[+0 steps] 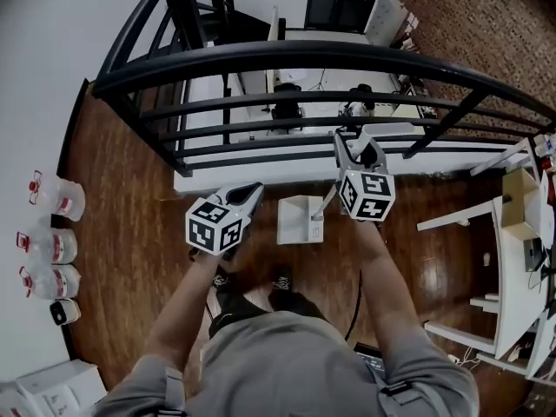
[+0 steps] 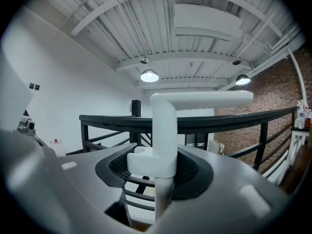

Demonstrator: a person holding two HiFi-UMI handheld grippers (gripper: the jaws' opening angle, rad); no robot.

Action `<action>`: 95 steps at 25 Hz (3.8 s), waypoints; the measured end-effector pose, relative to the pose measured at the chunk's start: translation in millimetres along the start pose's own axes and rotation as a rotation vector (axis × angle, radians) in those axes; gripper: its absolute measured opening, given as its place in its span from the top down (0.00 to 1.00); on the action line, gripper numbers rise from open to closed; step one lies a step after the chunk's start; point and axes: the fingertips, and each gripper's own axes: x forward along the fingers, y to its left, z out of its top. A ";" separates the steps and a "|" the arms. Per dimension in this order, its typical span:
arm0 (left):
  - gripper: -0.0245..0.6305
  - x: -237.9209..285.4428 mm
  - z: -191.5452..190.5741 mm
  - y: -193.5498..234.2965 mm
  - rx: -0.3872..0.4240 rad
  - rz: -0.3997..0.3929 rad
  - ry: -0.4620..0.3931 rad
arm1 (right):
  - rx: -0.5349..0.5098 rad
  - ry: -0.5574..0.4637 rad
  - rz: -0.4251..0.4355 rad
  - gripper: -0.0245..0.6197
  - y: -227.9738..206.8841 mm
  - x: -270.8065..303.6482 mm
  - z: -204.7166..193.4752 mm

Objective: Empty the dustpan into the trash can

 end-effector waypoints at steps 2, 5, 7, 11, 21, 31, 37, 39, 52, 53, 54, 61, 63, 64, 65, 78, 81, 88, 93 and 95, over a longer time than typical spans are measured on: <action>0.96 6.3 -12.4 -0.7 -0.015 -0.005 0.027 | 0.008 0.020 -0.003 0.66 -6.4 -0.9 -18.0; 0.96 15.7 -27.5 -4.3 -0.036 -0.013 0.058 | 0.016 0.056 -0.006 0.66 -13.5 -3.1 -46.2; 0.96 21.8 -33.9 -5.3 -0.044 -0.014 0.072 | 0.017 0.070 0.000 0.66 -15.0 -2.5 -63.8; 0.96 32.7 -40.9 -4.8 -0.053 -0.007 0.093 | 0.018 0.108 0.012 0.66 -16.2 3.8 -99.2; 0.96 42.3 -66.9 -0.3 -0.054 -0.014 0.139 | -0.002 0.165 0.071 0.66 -16.5 19.7 -165.7; 0.96 38.7 -76.8 -1.4 -0.063 -0.028 0.159 | 0.038 0.216 0.007 0.66 -38.4 5.4 -191.1; 0.96 36.7 -79.9 -8.7 -0.064 -0.024 0.163 | 0.093 0.245 -0.064 0.66 -70.7 -14.3 -204.7; 0.96 34.6 -82.8 -10.3 -0.071 -0.026 0.167 | 0.106 0.264 -0.087 0.66 -75.9 -20.3 -210.2; 0.96 31.2 -72.9 -32.8 -0.055 -0.035 0.155 | 0.197 0.323 -0.120 0.54 -89.6 -45.5 -222.3; 0.96 30.4 -71.6 -35.0 -0.052 -0.036 0.155 | 0.209 0.334 -0.128 0.51 -91.2 -50.0 -224.7; 0.96 29.6 -69.9 -37.2 -0.048 -0.037 0.153 | 0.221 0.345 -0.135 0.51 -92.9 -54.6 -227.0; 0.96 11.5 -52.3 -41.6 -0.021 -0.054 0.126 | 0.250 0.347 -0.131 0.53 -73.1 -100.7 -211.6; 0.96 1.7 -44.3 -40.5 -0.014 -0.060 0.103 | 0.241 0.308 -0.095 0.62 -53.4 -109.4 -188.4; 0.96 -3.8 -40.5 -39.6 -0.010 -0.064 0.090 | 0.233 0.281 -0.076 0.66 -42.0 -112.3 -173.7; 0.96 -9.9 -37.0 -38.5 -0.008 -0.066 0.078 | 0.222 0.250 -0.057 0.72 -30.0 -114.4 -157.6; 0.96 -137.1 25.0 5.0 -0.058 0.019 -0.167 | 0.165 -0.041 0.311 0.96 191.8 -98.6 31.5; 0.96 -157.8 31.9 9.9 -0.066 0.036 -0.190 | 0.126 -0.073 0.391 0.96 235.8 -99.7 54.0; 0.96 -196.4 46.6 18.2 -0.068 0.071 -0.253 | 0.089 -0.085 0.478 0.96 281.1 -100.1 79.1; 0.96 -203.3 45.3 24.4 -0.073 0.078 -0.251 | 0.102 -0.079 0.494 0.96 291.3 -99.1 85.8; 0.96 -203.4 45.9 25.9 -0.075 0.078 -0.251 | 0.103 -0.076 0.494 0.96 292.0 -98.7 85.1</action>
